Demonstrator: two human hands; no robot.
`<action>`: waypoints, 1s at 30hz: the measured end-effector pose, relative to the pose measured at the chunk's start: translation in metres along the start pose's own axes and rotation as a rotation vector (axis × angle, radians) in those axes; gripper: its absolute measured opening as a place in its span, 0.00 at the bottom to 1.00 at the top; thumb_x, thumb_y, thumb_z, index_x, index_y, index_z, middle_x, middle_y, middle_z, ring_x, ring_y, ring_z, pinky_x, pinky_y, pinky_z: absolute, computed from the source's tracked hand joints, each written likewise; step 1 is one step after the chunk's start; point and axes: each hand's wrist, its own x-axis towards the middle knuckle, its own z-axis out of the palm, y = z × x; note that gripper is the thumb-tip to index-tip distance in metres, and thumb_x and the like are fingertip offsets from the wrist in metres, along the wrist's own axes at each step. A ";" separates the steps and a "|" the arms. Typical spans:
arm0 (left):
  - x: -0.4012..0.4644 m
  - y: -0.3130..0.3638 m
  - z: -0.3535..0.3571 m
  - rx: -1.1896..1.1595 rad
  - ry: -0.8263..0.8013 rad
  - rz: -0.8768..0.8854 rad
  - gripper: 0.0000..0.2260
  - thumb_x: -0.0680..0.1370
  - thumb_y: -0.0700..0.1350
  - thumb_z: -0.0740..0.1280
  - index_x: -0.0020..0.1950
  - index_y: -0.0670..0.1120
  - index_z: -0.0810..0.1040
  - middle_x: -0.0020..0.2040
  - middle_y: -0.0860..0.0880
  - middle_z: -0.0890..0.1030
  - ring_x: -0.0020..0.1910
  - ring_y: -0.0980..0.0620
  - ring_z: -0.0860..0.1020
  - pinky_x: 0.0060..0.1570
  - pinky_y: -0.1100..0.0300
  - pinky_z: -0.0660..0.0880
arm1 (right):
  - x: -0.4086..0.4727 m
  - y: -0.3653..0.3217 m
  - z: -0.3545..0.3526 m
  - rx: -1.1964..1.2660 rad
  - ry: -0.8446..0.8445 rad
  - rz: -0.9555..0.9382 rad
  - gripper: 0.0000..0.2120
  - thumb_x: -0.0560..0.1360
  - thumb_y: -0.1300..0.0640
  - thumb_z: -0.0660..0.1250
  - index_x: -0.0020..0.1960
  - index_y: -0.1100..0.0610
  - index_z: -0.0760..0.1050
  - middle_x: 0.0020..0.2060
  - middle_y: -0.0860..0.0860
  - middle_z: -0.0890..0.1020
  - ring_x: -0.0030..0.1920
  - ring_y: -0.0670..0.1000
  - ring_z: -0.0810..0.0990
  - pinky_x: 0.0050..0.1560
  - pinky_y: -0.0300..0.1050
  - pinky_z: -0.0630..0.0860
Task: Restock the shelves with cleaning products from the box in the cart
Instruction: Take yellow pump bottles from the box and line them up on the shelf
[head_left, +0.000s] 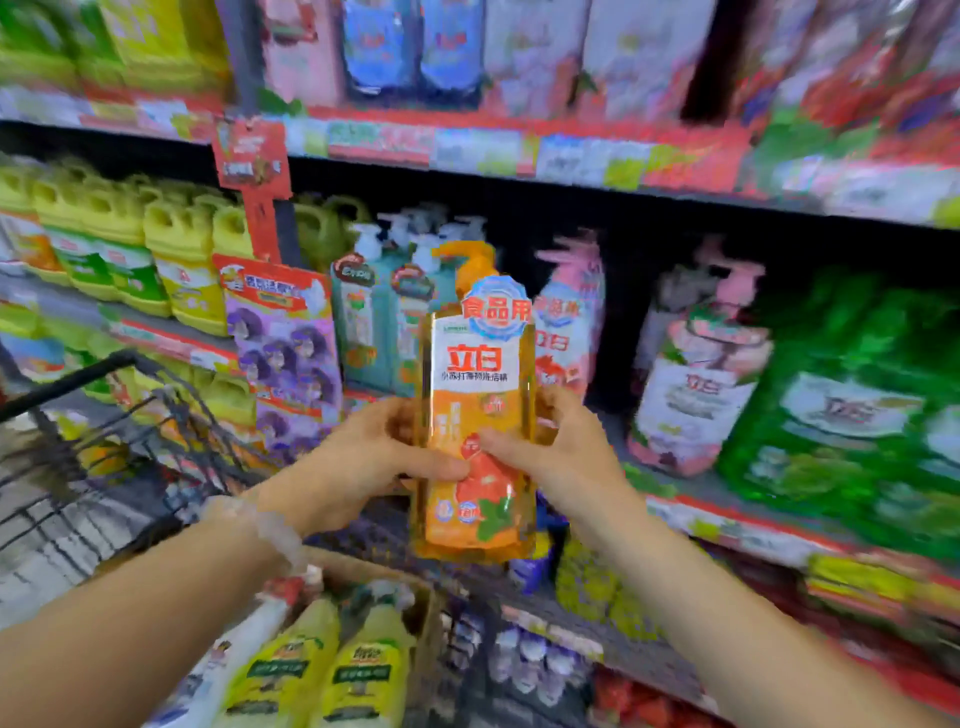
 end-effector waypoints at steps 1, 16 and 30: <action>0.000 0.012 0.030 0.014 -0.021 0.039 0.33 0.54 0.36 0.79 0.58 0.40 0.75 0.51 0.41 0.83 0.47 0.44 0.83 0.44 0.52 0.81 | -0.010 -0.007 -0.031 -0.005 0.027 -0.026 0.18 0.68 0.66 0.74 0.51 0.54 0.71 0.45 0.49 0.81 0.43 0.46 0.80 0.48 0.42 0.78; 0.007 0.192 0.429 0.085 -0.323 0.547 0.26 0.53 0.38 0.81 0.49 0.43 0.80 0.44 0.48 0.85 0.44 0.51 0.83 0.47 0.56 0.81 | -0.135 -0.126 -0.429 -0.141 0.521 -0.397 0.21 0.64 0.65 0.76 0.52 0.53 0.73 0.46 0.48 0.82 0.44 0.46 0.81 0.45 0.42 0.80; 0.086 0.302 0.612 0.144 -0.306 0.914 0.15 0.68 0.41 0.76 0.52 0.46 0.78 0.53 0.43 0.83 0.52 0.44 0.81 0.55 0.46 0.77 | -0.093 -0.191 -0.607 -0.173 0.683 -0.515 0.22 0.73 0.72 0.65 0.65 0.64 0.66 0.48 0.50 0.78 0.45 0.47 0.79 0.37 0.36 0.80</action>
